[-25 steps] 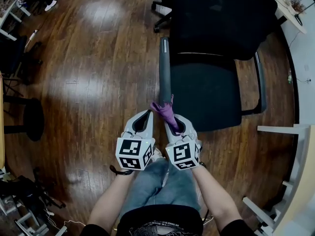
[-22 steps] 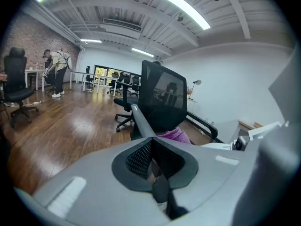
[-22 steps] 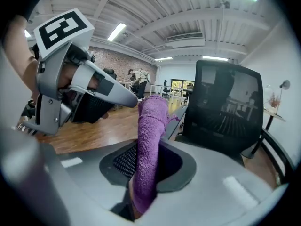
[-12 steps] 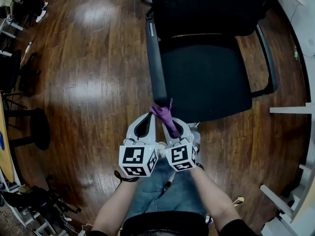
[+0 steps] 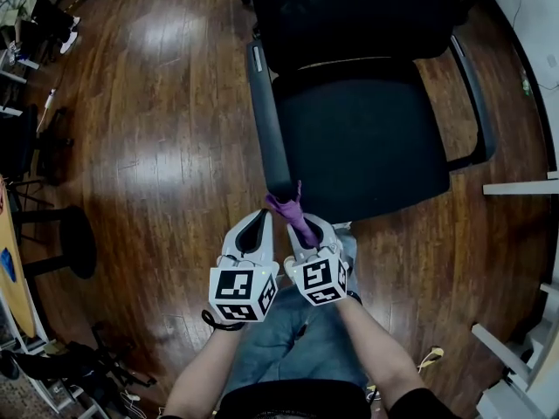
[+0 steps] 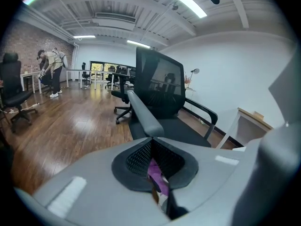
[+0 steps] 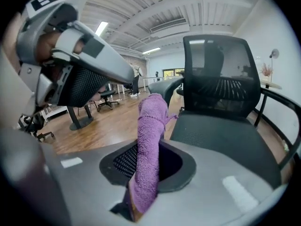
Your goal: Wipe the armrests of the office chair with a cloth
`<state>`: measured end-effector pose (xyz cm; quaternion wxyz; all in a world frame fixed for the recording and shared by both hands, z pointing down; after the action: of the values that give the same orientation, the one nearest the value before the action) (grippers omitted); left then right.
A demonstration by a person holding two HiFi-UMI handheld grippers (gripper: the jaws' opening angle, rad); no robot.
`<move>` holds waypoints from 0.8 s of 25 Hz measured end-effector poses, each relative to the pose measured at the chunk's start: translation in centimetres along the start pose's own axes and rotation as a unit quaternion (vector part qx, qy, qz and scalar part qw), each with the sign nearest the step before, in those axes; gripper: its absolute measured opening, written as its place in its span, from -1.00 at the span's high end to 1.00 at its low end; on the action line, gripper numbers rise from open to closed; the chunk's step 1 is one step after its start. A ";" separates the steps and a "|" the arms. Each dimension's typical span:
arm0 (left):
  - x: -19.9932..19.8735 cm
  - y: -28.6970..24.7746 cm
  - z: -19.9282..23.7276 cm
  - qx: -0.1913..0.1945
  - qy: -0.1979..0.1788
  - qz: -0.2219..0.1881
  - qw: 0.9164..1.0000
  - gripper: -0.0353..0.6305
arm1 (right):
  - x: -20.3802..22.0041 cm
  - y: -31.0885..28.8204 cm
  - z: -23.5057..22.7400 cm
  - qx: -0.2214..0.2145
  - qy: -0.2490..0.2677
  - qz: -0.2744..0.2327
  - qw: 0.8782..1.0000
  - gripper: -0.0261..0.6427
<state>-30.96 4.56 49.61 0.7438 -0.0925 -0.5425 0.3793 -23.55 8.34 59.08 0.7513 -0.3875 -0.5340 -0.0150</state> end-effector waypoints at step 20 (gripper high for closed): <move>1.3 -3.1 -3.0 -0.006 -0.092 0.055 0.994 0.88 | 4.5 -3.8 -4.1 -0.003 -0.213 0.005 0.977 0.70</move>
<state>-26.69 4.05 51.05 0.6684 -0.0911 -0.6050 0.4230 -20.04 5.01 64.42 0.6195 -0.3869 -0.6794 0.0699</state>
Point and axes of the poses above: the fingertips, and each gripper's own axes: y backward along the fingers, z to its left, x out of its underside, the point moved 4 cm from there along y, backward along the fingers, and after that the axes turned 13 degrees about y, right-handed, at the moved point
